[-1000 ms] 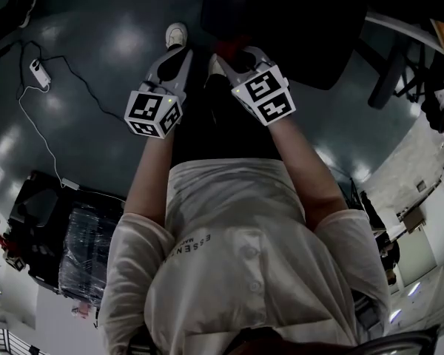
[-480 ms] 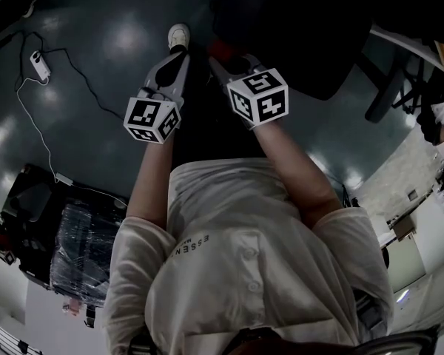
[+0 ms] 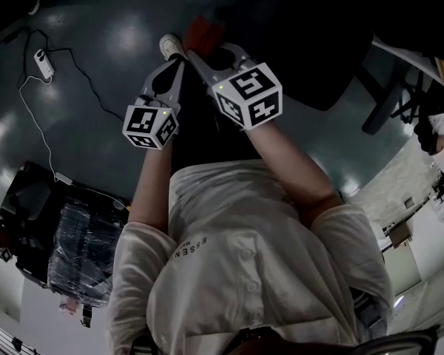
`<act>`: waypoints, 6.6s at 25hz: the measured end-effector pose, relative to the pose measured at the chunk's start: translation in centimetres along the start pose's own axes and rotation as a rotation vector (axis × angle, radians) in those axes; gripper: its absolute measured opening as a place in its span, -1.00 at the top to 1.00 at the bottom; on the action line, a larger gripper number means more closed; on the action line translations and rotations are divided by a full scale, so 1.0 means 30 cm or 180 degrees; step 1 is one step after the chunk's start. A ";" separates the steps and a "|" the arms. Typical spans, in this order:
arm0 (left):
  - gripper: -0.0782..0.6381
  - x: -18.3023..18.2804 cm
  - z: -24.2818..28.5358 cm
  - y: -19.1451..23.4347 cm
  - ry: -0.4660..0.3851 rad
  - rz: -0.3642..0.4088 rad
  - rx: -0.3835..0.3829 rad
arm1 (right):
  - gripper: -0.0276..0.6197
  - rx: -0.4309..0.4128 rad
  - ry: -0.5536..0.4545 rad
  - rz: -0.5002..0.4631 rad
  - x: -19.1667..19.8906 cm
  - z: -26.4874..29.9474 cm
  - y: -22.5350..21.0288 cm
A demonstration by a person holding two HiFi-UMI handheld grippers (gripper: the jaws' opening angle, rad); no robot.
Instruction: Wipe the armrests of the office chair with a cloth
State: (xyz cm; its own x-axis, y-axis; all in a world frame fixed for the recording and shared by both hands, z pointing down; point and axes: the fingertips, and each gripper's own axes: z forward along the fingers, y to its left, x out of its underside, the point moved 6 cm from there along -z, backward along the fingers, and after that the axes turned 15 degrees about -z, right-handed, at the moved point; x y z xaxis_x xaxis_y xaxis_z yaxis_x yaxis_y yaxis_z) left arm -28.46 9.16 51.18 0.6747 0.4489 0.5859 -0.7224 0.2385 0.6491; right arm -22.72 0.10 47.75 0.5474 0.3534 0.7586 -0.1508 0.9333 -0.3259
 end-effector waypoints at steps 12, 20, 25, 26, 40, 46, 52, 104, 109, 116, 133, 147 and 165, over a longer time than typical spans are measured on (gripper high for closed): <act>0.73 -0.146 0.177 -0.056 0.0259 0.0166 0.0399 | 0.77 0.2057 0.0046 -0.0613 -0.179 -0.386 -0.712; 0.73 -0.232 0.254 -0.024 0.0565 0.0268 0.0616 | 0.77 0.1896 0.0511 -0.0575 -0.147 -0.216 -0.824; 0.73 -0.255 0.268 0.029 0.0768 0.0248 0.0749 | 0.77 0.1761 0.0836 -0.0562 -0.162 -0.117 -0.837; 0.73 -0.262 0.268 0.042 0.0805 0.0240 0.0779 | 0.77 0.1732 0.0905 -0.0584 -0.174 -0.101 -0.838; 0.73 -0.423 0.248 0.165 0.0898 0.0357 0.1086 | 0.77 0.1556 0.1158 -0.0587 -0.275 0.089 -0.697; 0.73 -0.432 0.230 0.187 0.1020 0.0452 0.1238 | 0.77 0.1331 0.1286 -0.0642 -0.261 0.148 -0.551; 0.73 -0.424 0.204 0.196 0.0976 0.0473 0.1249 | 0.77 0.1351 0.1385 -0.0782 -0.221 0.156 -0.458; 0.73 0.052 -0.143 -0.827 0.1389 0.1782 0.2845 | 0.77 0.3865 -0.0301 0.1193 0.564 -1.223 0.467; 0.73 0.115 -0.079 -0.960 0.1600 0.2007 0.2987 | 0.77 0.4193 -0.0505 0.1535 0.601 -1.314 0.519; 0.73 0.166 0.149 -1.178 0.1824 0.2007 0.2993 | 0.77 0.4251 -0.0483 0.1858 0.656 -1.453 0.379; 0.73 0.426 0.605 -1.588 0.1711 0.1756 0.2410 | 0.77 0.3597 -0.0075 0.1317 0.714 -1.936 -0.315; 0.73 0.551 0.746 -1.520 0.0995 0.1066 0.1095 | 0.77 0.2196 0.0334 0.0159 0.725 -1.815 -0.941; 0.73 0.762 0.763 -1.445 0.0799 0.0550 0.0539 | 0.77 0.1523 0.0831 -0.1347 0.674 -1.565 -1.157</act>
State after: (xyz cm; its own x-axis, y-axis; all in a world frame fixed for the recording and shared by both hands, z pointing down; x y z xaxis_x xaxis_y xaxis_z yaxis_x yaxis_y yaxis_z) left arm 21.73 -10.64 47.54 0.4710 0.6731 0.5701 -0.7731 0.0037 0.6343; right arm 32.25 -28.16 47.92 0.8106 -0.0185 0.5853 -0.1943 0.9343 0.2987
